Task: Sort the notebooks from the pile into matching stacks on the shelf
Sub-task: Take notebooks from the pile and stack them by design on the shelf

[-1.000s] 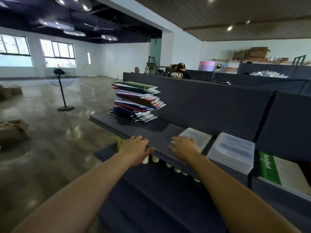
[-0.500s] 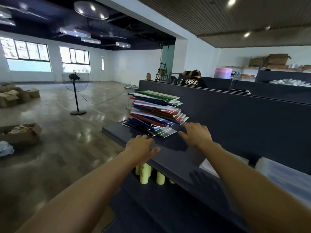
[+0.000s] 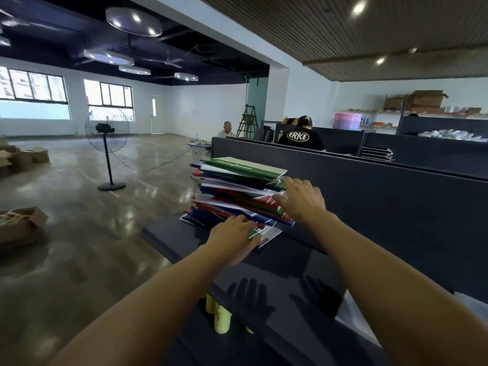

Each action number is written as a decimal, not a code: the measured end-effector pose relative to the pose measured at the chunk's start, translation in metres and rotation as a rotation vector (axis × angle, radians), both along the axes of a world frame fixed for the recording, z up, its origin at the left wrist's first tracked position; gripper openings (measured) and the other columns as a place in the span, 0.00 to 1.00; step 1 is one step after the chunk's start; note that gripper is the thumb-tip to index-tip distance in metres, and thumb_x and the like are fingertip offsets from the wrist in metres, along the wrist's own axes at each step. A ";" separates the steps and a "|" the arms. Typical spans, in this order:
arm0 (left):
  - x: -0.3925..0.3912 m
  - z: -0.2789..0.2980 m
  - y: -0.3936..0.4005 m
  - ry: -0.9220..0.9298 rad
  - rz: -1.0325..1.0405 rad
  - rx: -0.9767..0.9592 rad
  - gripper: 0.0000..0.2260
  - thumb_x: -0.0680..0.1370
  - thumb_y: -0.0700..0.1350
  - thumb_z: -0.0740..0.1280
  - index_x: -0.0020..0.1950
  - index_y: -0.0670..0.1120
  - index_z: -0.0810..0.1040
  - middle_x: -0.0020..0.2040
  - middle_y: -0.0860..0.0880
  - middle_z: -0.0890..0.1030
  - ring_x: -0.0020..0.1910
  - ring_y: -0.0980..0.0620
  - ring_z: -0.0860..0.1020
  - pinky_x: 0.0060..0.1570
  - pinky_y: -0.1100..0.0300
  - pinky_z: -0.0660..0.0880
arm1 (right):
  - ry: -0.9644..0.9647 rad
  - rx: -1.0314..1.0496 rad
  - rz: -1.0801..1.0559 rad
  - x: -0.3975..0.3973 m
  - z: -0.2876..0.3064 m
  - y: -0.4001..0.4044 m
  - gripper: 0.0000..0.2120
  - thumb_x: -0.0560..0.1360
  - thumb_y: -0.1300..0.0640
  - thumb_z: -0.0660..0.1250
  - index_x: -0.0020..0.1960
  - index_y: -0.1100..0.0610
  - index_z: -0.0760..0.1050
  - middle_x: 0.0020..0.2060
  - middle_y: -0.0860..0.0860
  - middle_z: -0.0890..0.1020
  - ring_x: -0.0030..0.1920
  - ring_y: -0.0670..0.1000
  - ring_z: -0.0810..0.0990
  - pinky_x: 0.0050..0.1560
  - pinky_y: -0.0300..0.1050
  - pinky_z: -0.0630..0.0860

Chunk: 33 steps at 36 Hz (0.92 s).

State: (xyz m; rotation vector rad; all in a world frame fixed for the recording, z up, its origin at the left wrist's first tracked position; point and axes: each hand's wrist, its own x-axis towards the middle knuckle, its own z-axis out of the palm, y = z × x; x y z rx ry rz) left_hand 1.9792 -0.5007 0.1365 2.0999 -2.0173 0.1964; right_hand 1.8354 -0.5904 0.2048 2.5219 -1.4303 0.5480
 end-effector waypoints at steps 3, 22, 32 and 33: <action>0.010 0.000 -0.012 0.012 -0.027 0.034 0.22 0.82 0.59 0.52 0.71 0.49 0.68 0.67 0.49 0.70 0.66 0.48 0.68 0.59 0.51 0.70 | -0.005 -0.016 -0.004 0.016 0.007 -0.013 0.27 0.79 0.41 0.57 0.73 0.54 0.60 0.69 0.55 0.70 0.68 0.57 0.67 0.63 0.53 0.66; 0.061 -0.004 -0.057 0.034 -0.145 0.013 0.17 0.82 0.58 0.53 0.59 0.49 0.74 0.43 0.53 0.75 0.42 0.51 0.74 0.39 0.57 0.68 | 0.086 0.047 0.070 0.050 0.036 -0.053 0.18 0.81 0.44 0.55 0.65 0.51 0.72 0.60 0.52 0.78 0.58 0.54 0.76 0.53 0.48 0.71; 0.060 -0.005 -0.065 0.032 -0.161 -0.004 0.17 0.82 0.58 0.55 0.60 0.49 0.74 0.48 0.51 0.80 0.47 0.50 0.78 0.41 0.57 0.70 | 0.238 -0.110 0.019 0.062 0.038 -0.068 0.21 0.80 0.56 0.59 0.73 0.49 0.63 0.63 0.53 0.72 0.63 0.56 0.72 0.54 0.51 0.73; 0.060 -0.005 -0.065 0.028 -0.160 -0.001 0.17 0.82 0.58 0.55 0.60 0.49 0.74 0.48 0.51 0.79 0.47 0.50 0.77 0.40 0.57 0.70 | 0.233 -0.126 0.030 0.063 0.036 -0.071 0.20 0.80 0.56 0.58 0.72 0.49 0.66 0.62 0.53 0.72 0.63 0.55 0.71 0.55 0.51 0.73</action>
